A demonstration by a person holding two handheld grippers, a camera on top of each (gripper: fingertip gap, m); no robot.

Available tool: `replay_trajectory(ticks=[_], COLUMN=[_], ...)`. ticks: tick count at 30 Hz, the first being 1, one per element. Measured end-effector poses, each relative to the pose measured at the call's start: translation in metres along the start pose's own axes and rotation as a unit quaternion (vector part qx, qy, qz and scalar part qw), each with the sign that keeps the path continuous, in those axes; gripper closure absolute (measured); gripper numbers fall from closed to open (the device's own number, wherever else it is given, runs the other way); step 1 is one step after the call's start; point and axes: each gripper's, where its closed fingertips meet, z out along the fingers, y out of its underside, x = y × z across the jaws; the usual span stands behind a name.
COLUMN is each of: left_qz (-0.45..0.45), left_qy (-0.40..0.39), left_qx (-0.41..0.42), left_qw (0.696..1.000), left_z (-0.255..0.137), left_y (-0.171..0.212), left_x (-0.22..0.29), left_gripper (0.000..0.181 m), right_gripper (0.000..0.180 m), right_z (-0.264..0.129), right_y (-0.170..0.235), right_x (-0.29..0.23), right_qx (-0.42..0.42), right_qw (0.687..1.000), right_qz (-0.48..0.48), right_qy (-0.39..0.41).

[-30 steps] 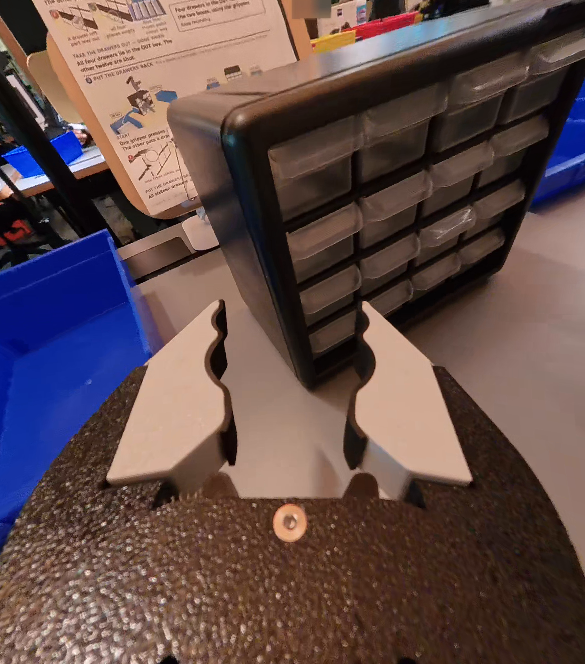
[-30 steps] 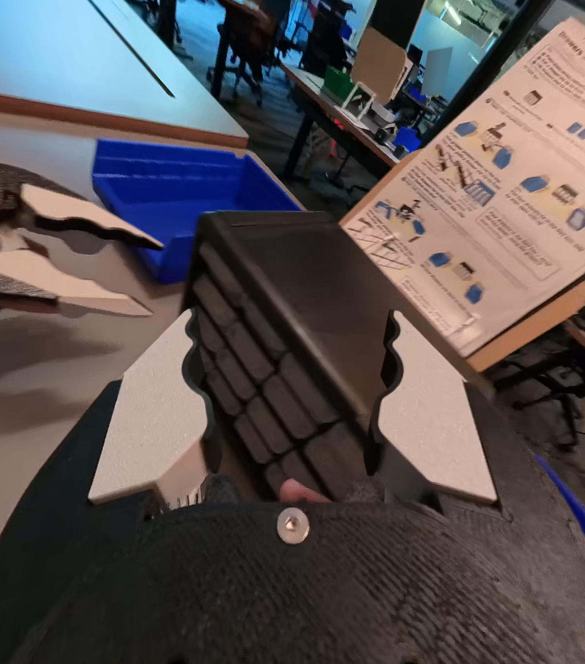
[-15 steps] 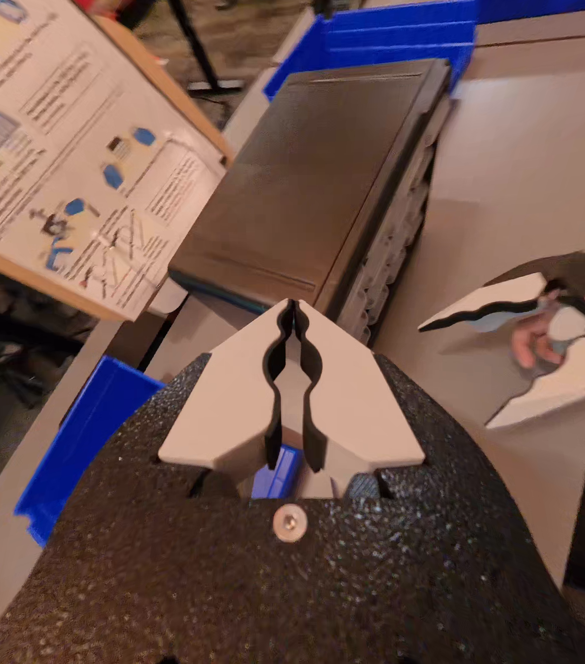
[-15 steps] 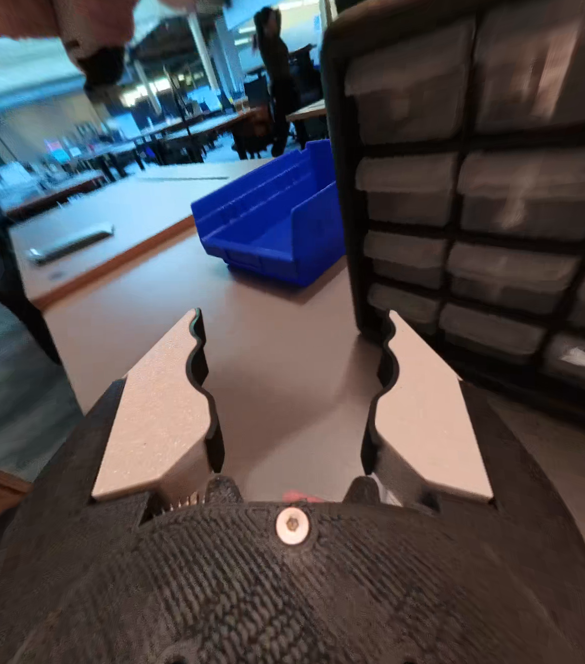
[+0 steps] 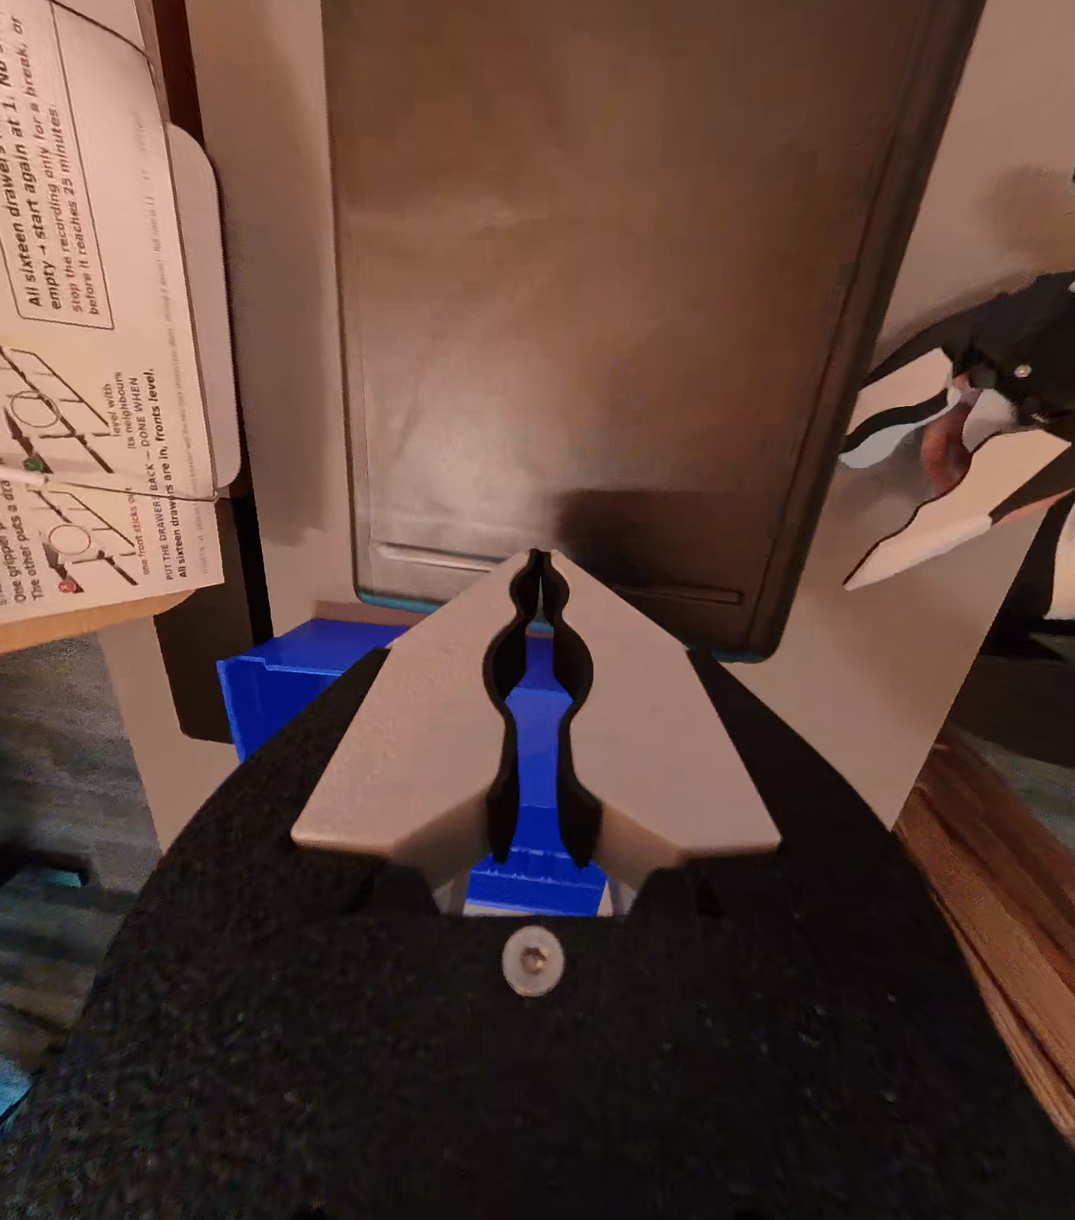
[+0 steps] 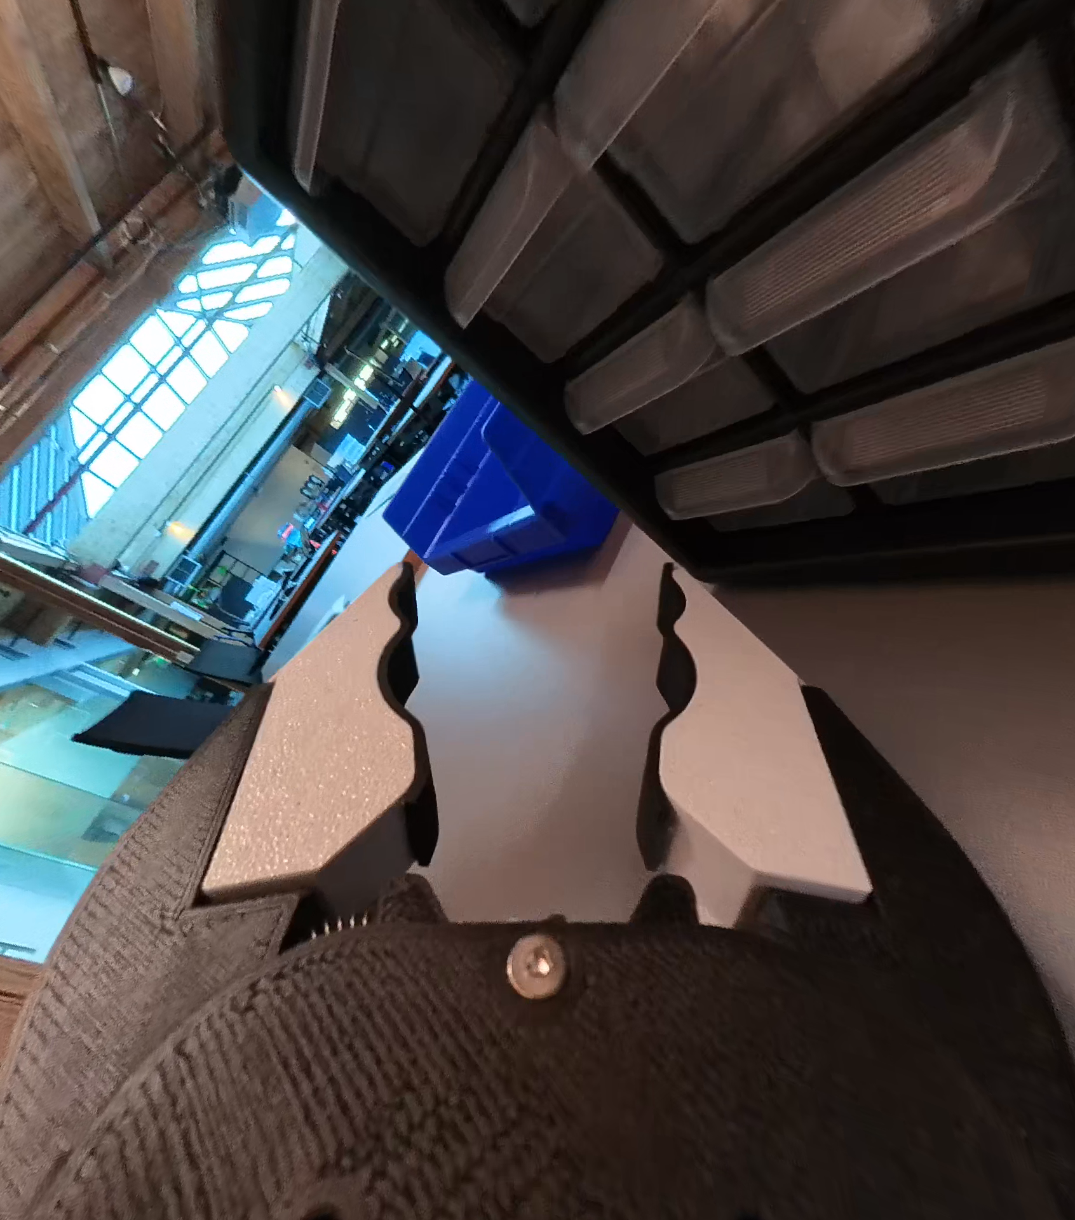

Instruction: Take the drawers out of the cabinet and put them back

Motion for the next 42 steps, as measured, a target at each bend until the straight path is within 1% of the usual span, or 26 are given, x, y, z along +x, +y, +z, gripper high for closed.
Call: replay_trajectory(ticks=[5,6,8,9,13,17,19,22,25,27,28,31,33,38,42], left_qz=[0.006,0.005,0.006,0.009,0.015,0.007,0.002,0.001,0.002,0.001,0.000,-0.005,-0.009,0.000,0.004], left_qy=[0.012,0.017,0.027,0.034,0.047,0.037,0.040,0.052,0.062,0.067,0.069,0.076,0.079,0.070,0.066], left_qx=[-0.044,-0.053,-0.073,-0.084,-0.115,-0.122,-0.134,-0.146,-0.151,-0.147,-0.144,-0.135,-0.130,-0.134,-0.145], left_qw=[0.999,0.998,0.997,0.996,0.992,0.992,0.990,0.988,0.987,0.987,0.987,0.988,0.988,0.989,0.987], left_z=[0.005,0.006,0.012,0.015,0.028,0.030,0.030,0.030,0.030,0.030,0.030,0.030,0.030,0.030,0.030], left_y=[-0.013,-0.014,-0.013,-0.011,-0.007,-0.009,-0.009,-0.009,-0.009,-0.009,-0.009,-0.009,-0.009,-0.009,-0.009], left_x=[-0.012,-0.012,-0.010,-0.007,-0.001,-0.002,-0.002,-0.002,-0.002,-0.002,-0.002,-0.001,-0.001,-0.002,-0.001], left_gripper=[0.181,0.181,0.181,0.181,0.181,0.181,0.181,0.181,0.181,0.181,0.181,0.181,0.181,0.181,0.181], right_gripper=[0.119,0.123,0.137,0.141,0.138,0.140,0.139,0.138,0.148,0.160,0.162,0.158,0.162,0.167,0.173], right_z=[-0.002,-0.002,-0.004,-0.004,-0.001,0.000,0.000,0.006,0.006,0.005,0.005,0.013,0.016,0.014,0.021], right_y=[-0.020,-0.022,-0.028,-0.030,-0.027,-0.035,-0.039,-0.037,-0.043,-0.048,-0.050,-0.048,-0.047,-0.055,-0.051], right_x=[0.004,0.005,0.008,0.010,0.020,0.015,0.017,0.022,0.024,0.026,0.028,0.026,0.025,0.028,0.026], right_qx=[0.033,0.040,0.059,0.067,0.077,0.116,0.133,0.129,0.153,0.171,0.177,0.173,0.176,0.213,0.197], right_qw=[0.999,0.999,0.998,0.997,0.995,0.988,0.984,0.982,0.974,0.972,0.971,0.968,0.965,0.955,0.956], right_qz=[0.008,0.014,0.025,0.030,0.053,0.103,0.115,0.138,0.163,0.160,0.157,0.180,0.191,0.203,0.214], right_qy=[0.004,0.005,0.006,0.008,0.023,-0.017,-0.018,-0.015,-0.027,-0.024,-0.020,-0.028,-0.029,-0.031,-0.044])
